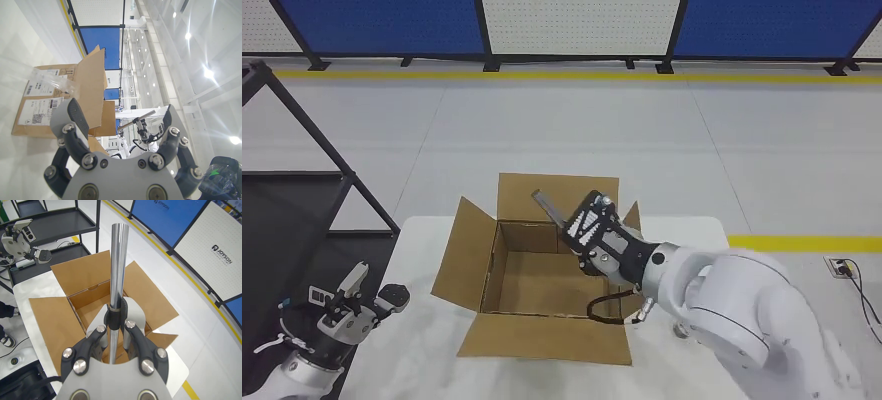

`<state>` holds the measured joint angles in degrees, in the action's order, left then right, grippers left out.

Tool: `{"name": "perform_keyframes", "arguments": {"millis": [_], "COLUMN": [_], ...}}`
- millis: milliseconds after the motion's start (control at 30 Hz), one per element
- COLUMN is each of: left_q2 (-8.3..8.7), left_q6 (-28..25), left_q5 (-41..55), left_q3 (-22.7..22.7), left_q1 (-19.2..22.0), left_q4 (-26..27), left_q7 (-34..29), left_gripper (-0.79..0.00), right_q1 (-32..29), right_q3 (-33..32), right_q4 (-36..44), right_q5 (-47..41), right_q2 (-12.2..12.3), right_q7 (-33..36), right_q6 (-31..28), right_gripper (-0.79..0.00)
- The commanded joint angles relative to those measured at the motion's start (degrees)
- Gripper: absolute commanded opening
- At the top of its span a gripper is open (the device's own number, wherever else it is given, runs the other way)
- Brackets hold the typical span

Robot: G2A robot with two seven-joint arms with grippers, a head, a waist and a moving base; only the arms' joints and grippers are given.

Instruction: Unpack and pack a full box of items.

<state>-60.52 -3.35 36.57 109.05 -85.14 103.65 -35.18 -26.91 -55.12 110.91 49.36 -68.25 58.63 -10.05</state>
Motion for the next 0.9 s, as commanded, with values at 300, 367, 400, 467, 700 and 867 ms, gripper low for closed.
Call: {"name": "perform_keyframes", "arguments": {"millis": [300, 367, 400, 467, 700, 867], "left_q2": [0.00, 0.00, 0.00, 0.00, 0.00, 0.00], "left_q6": [0.00, 0.00, 0.00, 0.00, 0.00, 0.00], "left_q5": [0.00, 0.00, 0.00, 0.00, 0.00, 0.00], "left_q3": [0.00, 0.00, 0.00, 0.00, 0.00, 0.00], "left_q1": [0.00, 0.00, 0.00, 0.00, 0.00, 0.00], "left_q4": [0.00, 0.00, 0.00, 0.00, 0.00, 0.00], "left_q7": [0.00, 0.00, 0.00, 0.00, 0.00, 0.00], "left_gripper": [0.000, 0.000, 0.000, 0.000, 0.000, 0.000], "right_q1": [18.06, 19.31, 19.71, 20.09, 19.60, 19.69], "right_q3": [20.05, 22.89, 24.13, 26.08, 28.89, 30.33], "right_q4": [-24.12, -27.34, -28.56, -30.83, -38.34, -42.48], "right_q5": [0.10, 1.12, 1.67, 1.92, 1.40, 2.78], "right_q2": [-7.80, -9.18, -9.85, -11.03, -13.54, -15.03], "right_q7": [0.31, 0.17, 0.02, -0.29, -0.67, 1.82], "right_q6": [7.57, 8.10, 8.77, 8.90, 6.60, 6.60], "right_gripper": [-0.785, -0.785, -0.785, -0.785, -0.785, -0.785]}}
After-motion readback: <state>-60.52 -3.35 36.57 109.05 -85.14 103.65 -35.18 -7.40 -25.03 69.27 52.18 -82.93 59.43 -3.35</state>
